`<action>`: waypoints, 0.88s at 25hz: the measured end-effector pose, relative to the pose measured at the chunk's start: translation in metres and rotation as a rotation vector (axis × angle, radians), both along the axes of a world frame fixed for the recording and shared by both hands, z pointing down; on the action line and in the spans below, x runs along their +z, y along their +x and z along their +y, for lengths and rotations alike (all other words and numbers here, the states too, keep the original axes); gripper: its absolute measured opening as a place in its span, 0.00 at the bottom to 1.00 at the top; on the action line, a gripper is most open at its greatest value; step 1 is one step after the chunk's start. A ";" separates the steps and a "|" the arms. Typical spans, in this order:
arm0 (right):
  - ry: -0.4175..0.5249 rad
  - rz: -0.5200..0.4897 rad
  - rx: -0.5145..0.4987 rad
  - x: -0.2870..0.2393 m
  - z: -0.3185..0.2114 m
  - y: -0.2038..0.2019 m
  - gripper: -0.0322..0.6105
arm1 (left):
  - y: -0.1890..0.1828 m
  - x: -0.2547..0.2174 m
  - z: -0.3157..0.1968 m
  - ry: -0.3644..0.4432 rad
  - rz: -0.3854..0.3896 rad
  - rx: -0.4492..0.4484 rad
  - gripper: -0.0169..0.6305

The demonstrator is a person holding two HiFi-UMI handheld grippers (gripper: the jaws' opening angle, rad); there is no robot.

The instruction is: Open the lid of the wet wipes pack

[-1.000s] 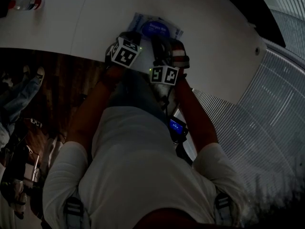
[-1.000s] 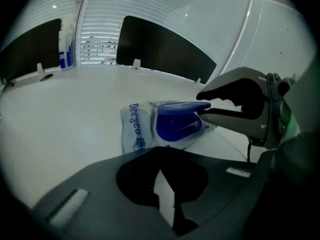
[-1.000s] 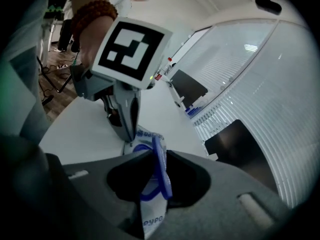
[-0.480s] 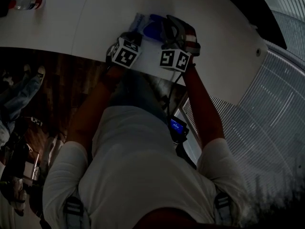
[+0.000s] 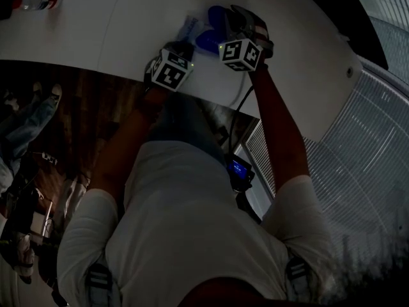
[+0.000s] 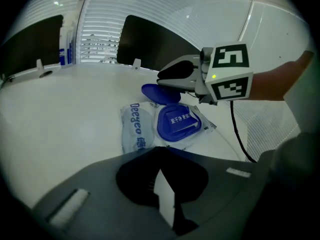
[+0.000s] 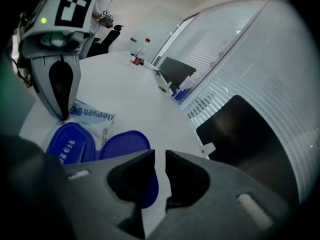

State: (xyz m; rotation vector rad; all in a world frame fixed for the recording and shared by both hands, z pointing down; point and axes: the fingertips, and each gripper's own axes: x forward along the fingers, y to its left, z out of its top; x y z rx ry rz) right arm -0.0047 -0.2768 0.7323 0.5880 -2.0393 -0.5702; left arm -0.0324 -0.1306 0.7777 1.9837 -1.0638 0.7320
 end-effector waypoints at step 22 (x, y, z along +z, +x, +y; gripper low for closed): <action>-0.097 -0.445 0.263 -0.096 0.016 0.014 0.05 | -0.010 -0.058 -0.014 0.101 0.006 -0.004 0.03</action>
